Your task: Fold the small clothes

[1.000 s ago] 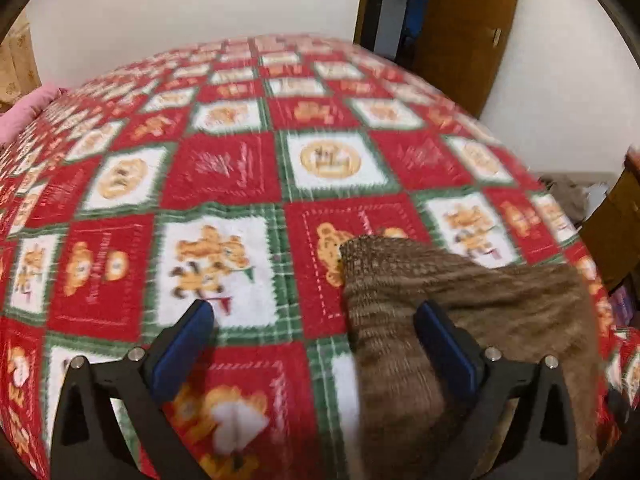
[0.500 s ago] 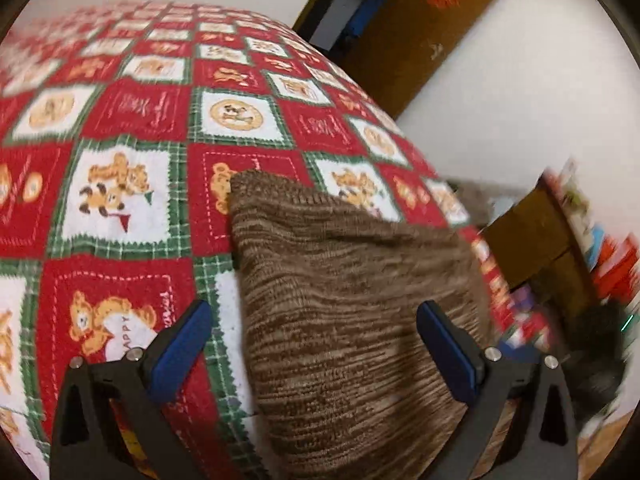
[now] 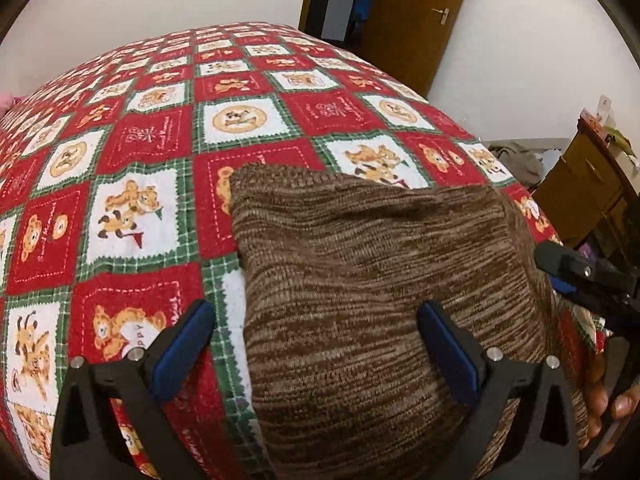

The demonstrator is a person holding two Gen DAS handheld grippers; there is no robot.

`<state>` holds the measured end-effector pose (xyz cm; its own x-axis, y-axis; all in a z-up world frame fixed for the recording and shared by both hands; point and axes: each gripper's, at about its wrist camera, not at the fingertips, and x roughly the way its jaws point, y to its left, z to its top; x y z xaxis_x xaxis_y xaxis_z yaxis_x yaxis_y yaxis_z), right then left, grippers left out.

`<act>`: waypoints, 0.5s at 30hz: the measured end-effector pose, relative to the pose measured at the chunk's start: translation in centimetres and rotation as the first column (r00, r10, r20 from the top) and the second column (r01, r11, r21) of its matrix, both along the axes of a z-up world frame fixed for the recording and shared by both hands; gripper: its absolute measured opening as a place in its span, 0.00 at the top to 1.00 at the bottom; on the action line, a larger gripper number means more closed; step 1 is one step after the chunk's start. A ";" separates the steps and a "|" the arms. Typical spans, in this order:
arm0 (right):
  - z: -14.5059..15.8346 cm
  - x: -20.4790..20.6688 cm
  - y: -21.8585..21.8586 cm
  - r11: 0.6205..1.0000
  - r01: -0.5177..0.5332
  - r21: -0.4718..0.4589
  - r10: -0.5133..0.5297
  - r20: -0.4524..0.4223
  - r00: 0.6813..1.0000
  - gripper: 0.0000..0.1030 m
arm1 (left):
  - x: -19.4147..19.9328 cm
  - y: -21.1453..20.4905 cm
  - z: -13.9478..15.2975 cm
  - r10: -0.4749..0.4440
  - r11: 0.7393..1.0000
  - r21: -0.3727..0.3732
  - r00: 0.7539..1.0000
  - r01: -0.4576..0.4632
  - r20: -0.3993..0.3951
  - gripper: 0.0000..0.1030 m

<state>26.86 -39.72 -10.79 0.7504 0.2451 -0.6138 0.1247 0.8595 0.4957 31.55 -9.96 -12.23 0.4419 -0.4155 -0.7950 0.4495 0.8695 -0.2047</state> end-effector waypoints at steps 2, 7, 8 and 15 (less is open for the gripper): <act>-0.2 1.0 0.4 0.998 -0.048 -0.028 0.048 -0.014 0.999 0.34 | 0.2 -0.2 0.0 -0.009 1.000 0.009 1.000 0.009 -0.014 0.00; -0.3 2.4 1.8 0.990 -0.134 -0.041 0.133 -0.005 0.991 0.33 | 1.6 -1.1 0.0 -0.034 0.999 0.022 0.998 0.035 -0.049 0.00; -0.3 2.6 2.1 0.987 -0.147 -0.063 0.146 -0.010 0.989 0.33 | 1.8 -1.2 0.0 -0.033 0.999 0.019 0.998 0.034 -0.051 0.00; -0.7 4.7 3.3 0.967 -0.187 -0.174 0.180 -0.052 0.982 0.39 | 2.2 -2.0 0.0 -0.050 0.999 0.019 0.998 0.050 -0.045 0.00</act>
<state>31.52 -36.44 -11.44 0.6799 0.2616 -0.6851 -0.0285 0.9429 0.3317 33.78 -12.00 -12.22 0.3847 -0.4197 -0.8221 0.4833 0.8504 -0.2080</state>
